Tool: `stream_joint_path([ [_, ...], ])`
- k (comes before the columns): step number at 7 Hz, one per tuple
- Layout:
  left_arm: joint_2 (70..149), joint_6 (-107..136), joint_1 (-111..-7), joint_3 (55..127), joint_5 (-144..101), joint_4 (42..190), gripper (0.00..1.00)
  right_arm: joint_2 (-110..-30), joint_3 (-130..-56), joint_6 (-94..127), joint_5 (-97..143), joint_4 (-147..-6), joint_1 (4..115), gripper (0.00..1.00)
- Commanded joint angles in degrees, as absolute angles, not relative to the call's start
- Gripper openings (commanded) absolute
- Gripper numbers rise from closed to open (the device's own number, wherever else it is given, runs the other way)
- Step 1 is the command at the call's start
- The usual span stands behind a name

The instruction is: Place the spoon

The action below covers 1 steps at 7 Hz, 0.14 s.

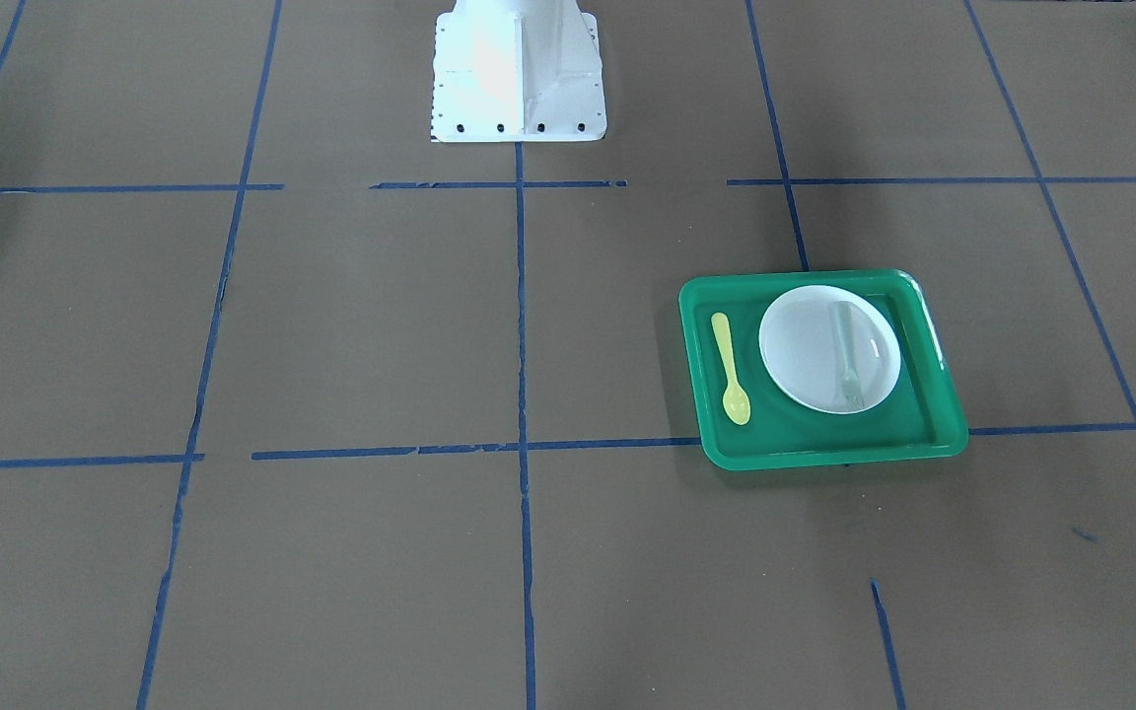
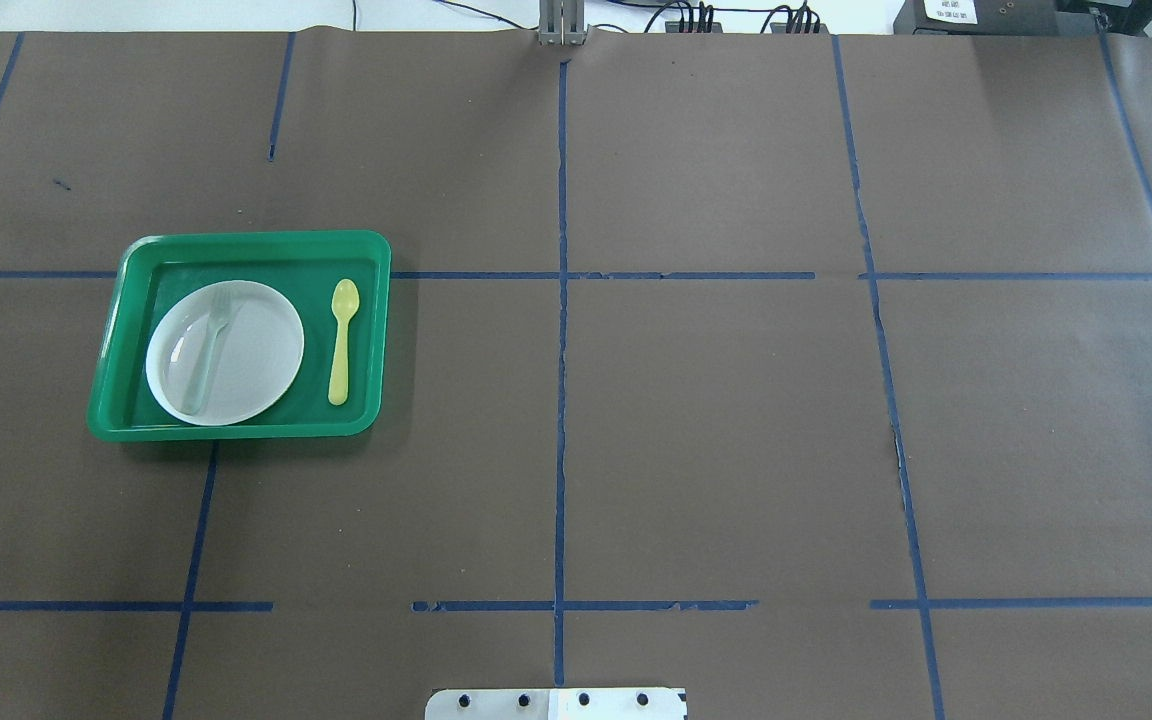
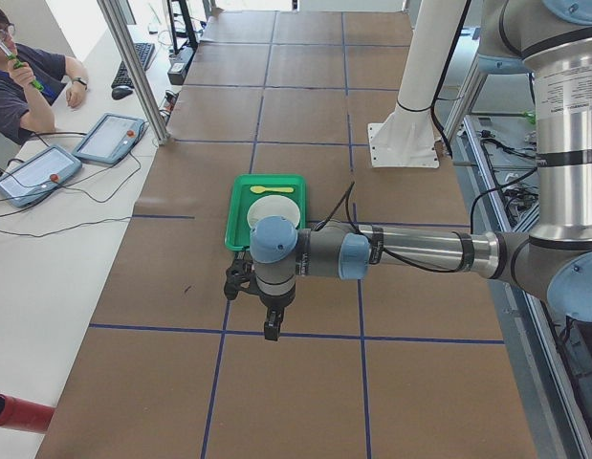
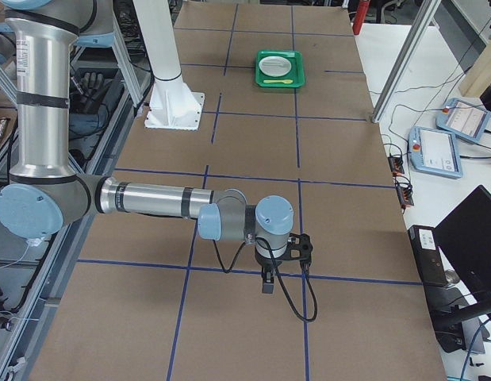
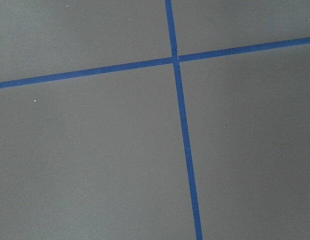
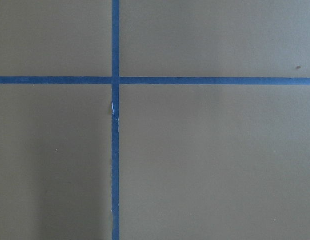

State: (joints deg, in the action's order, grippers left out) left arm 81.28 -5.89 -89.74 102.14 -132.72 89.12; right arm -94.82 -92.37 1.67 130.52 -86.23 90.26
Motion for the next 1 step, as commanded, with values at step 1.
stream_joint_path([
  [1, 81.2, -5.9, -89.7, 102.1, -132.7, 89.1, 1.00, -94.7, -92.4, 1.7, 130.5, -86.2, 90.3, 1.00],
])
